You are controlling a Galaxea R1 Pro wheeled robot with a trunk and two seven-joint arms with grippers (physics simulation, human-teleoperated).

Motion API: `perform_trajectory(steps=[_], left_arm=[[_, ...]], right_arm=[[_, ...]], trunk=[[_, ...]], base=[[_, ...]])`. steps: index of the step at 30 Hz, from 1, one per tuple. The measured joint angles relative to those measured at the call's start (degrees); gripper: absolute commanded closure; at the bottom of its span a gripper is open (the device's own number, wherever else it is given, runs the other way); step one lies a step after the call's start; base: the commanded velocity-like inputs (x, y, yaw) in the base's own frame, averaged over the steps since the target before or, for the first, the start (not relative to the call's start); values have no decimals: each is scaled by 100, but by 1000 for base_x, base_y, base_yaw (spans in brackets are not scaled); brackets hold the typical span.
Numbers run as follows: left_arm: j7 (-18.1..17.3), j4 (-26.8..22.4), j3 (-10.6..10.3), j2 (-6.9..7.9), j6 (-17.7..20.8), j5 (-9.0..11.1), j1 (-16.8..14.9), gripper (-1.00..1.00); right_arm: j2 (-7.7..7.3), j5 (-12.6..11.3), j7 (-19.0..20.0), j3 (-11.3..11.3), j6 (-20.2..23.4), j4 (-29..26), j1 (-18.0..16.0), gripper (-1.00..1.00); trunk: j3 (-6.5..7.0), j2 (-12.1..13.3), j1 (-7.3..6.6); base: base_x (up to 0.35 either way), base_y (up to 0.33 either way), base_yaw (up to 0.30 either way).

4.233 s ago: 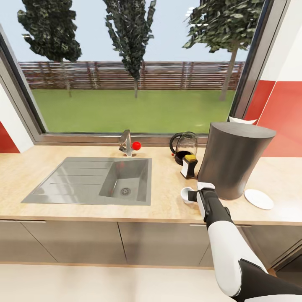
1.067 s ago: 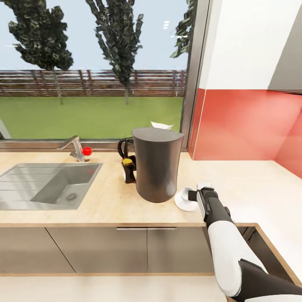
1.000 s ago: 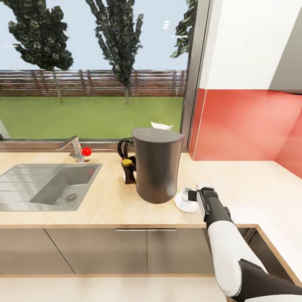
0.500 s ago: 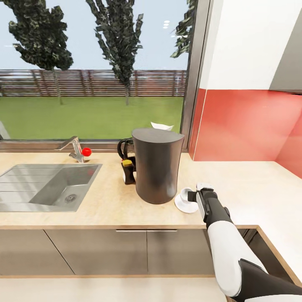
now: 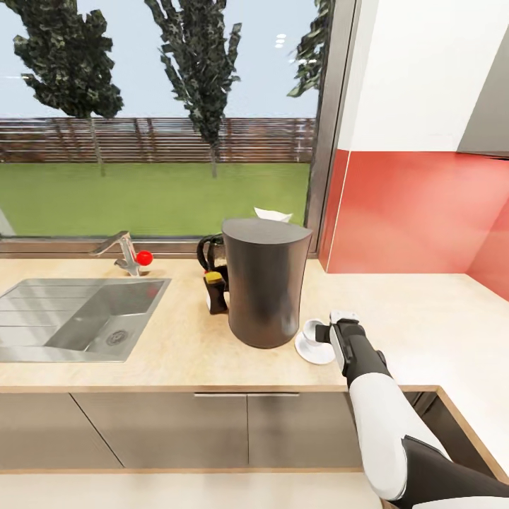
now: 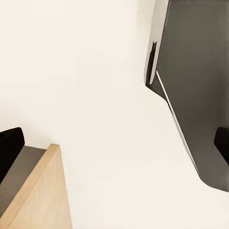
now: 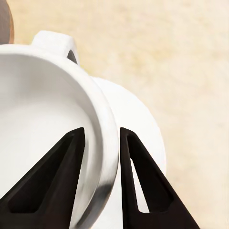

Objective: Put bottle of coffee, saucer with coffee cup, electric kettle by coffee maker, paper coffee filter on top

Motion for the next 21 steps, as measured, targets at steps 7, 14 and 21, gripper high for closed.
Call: perform_trajectory(steps=[7, 14, 21], left_arm=[[2, 0, 8, 4, -6, 3, 0, -100], [3, 0, 16, 4, -4, 13, 0, -100], [3, 0, 26, 9, -6, 17, 0, -100]], right_arm=[[0, 0, -3, -5, 0, -3, 2, 100], [0, 0, -2, -3, 0, -4, -2, 100], [0, 0, -2, 0, 0, 0, -2, 100]], trunk=[[0, 0, 0], [0, 0, 0], [0, 0, 0]], base=[[-24, -16, 0], [-40, -26, 0], [-1, -1, 0]])
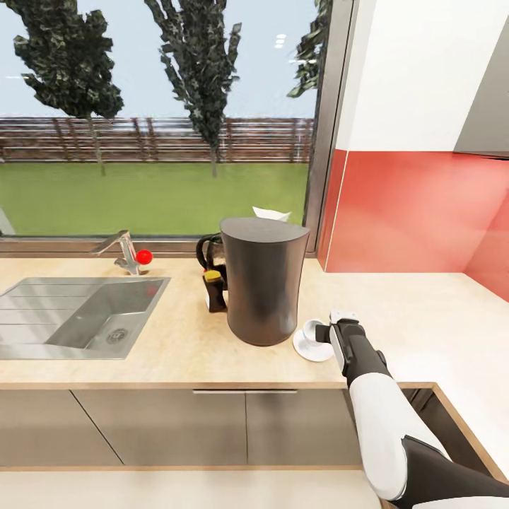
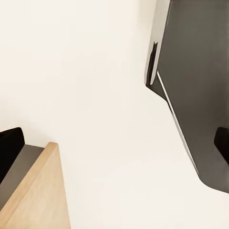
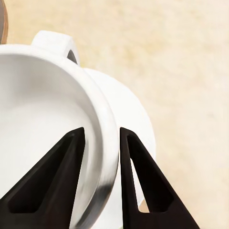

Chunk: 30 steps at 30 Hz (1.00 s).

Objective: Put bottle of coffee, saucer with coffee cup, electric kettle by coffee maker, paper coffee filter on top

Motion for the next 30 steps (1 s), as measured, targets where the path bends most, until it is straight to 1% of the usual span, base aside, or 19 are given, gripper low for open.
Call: perform_trajectory(steps=[3, 4, 23, 25, 28, 30], left_arm=[[-1, 0, 0, 0, -1, 0, 0, -100], [-2, 0, 0, 0, -1, 2, 0, -100], [-4, 0, -16, 0, -2, 17, 0, -100], [-3, 0, -15, 0, -2, 18, 0, -100], [-4, 0, -15, 0, -4, 21, 0, -100], [-4, 0, -12, 0, -3, 24, 0, -100]], right_arm=[[0, -6, 0, -1, 0, 4, -2, 100], [0, -6, 0, -2, 0, 4, -1, -100], [0, -28, 7, -6, -1, -59, -4, -100], [0, -32, 7, -2, 5, -192, -5, -100], [1, -33, 0, -4, 35, -915, -5, -100], [1, -37, 2, -3, 115, -1171, -5, -100]], trunk=[[0, 0, 0], [0, 0, 0], [0, 0, 0], [0, -1, 0], [0, -1, 0], [0, 0, 0]], base=[[0, 0, 0], [0, 0, 0], [0, 0, 0], [0, 0, 0], [0, 0, 0], [0, 0, 0]])
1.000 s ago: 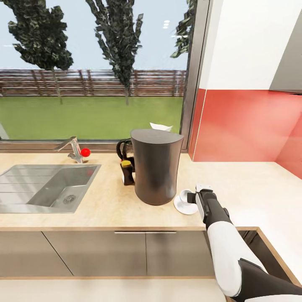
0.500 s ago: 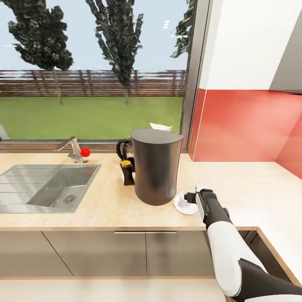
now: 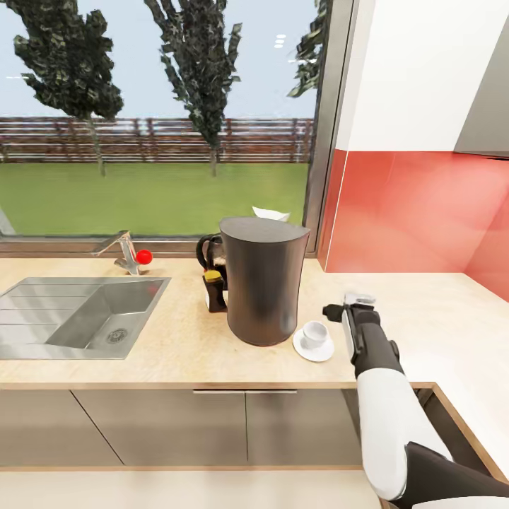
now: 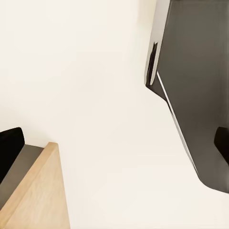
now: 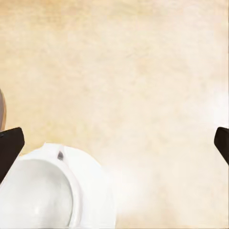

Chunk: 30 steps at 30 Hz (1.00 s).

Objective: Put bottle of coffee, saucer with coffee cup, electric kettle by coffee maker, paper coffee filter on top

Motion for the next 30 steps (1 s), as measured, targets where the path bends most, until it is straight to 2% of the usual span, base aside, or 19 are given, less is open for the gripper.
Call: perform_trajectory(steps=[2, 7, 11, 16, 17, 18, 20, 21, 24, 26, 27, 30], left_arm=[[0, 0, 3, 0, -5, 2, 0, -100], [-4, 0, -2, 0, -7, 4, 0, -100], [-4, -7, -7, 0, -24, -7, -1, -100], [-1, -11, -23, -6, -30, -36, -1, -100], [-1, -21, -22, -7, -31, -40, -1, -100], [-1, -23, -22, -8, -31, -42, -1, -100], [-1, -36, -23, -9, -31, -42, -1, -100], [-1, -47, -23, -12, -31, -41, -1, -100], [-1, -68, -23, -16, -31, -40, 0, -100], [-1, -74, -23, -17, -31, -37, -2, -100], [0, -84, -23, -24, -31, -34, -5, -100], [-1, -87, -23, -27, -31, -33, -9, -100]], right_arm=[[0, 2, 18, 3, 228, -467, 0, -100], [1, -6, 55, 29, 322, -1159, 0, -100], [1, -8, 60, 328, 330, -1273, 0, -100], [1, 13, 66, 451, 317, -1178, 10, -100], [1, 11, 62, 462, 136, -1078, 27, -100], [1, 9, 57, 461, -100, -1029, 44, -100], [1, 1, 29, 461, -1092, -888, 189, -100], [0, -7, 6, 454, -1848, -798, 359, -100], [0, -25, -111, 446, -3267, -673, 789, -100], [0, -26, -185, 448, -3692, -646, 940, -100], [-1, -36, -424, 452, -4906, -521, 1314, -100], [-1, -41, -615, 451, -5924, -354, 1625, -100]], trunk=[[0, 0, 0], [0, -1, 0], [0, 1, 1], [0, 1, 3], [0, 1, 4], [0, 1, 3], [0, 1, 4], [-1, 1, 3], [-1, 1, 3], [0, 1, 3], [-1, -2, 1], [-1, 0, 1]], base=[[0, 0, 0], [0, 0, 0], [-37, 0, 0], [-242, -36, 0], [-306, -90, 0], [-310, -91, 0], [-312, -91, 0], [-313, -91, 0], [-313, -90, 0], [-236, -64, 0], [-128, -30, 0], [-56, -13, 0]])
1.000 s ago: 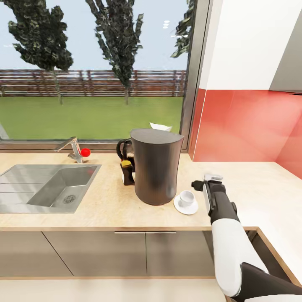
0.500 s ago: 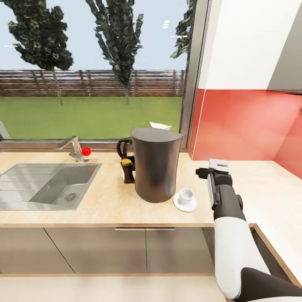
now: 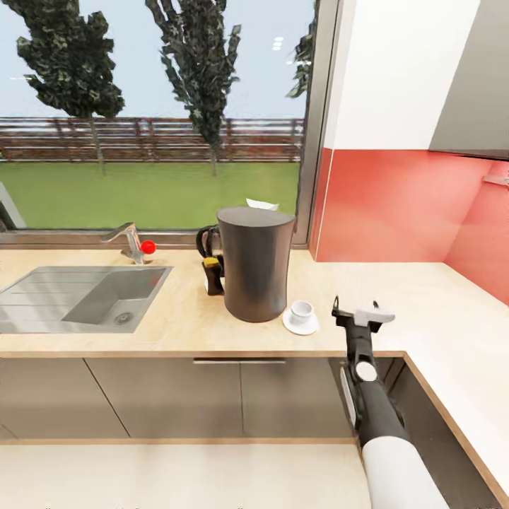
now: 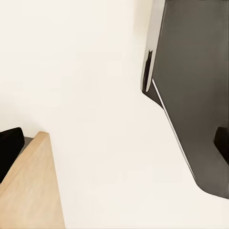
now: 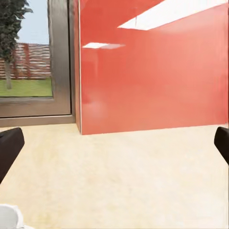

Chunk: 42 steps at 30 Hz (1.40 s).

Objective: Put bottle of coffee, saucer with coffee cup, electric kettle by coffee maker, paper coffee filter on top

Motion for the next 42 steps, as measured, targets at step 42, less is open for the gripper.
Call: perform_trajectory(steps=[42], left_arm=[[-10, -125, -46, 41, -24, -26, -7, -100]], right_arm=[[-204, 26, -309, 3, 2023, 5334, 1450, -100]], trunk=[[0, 0, 0]], base=[[-1, 0, 0]])
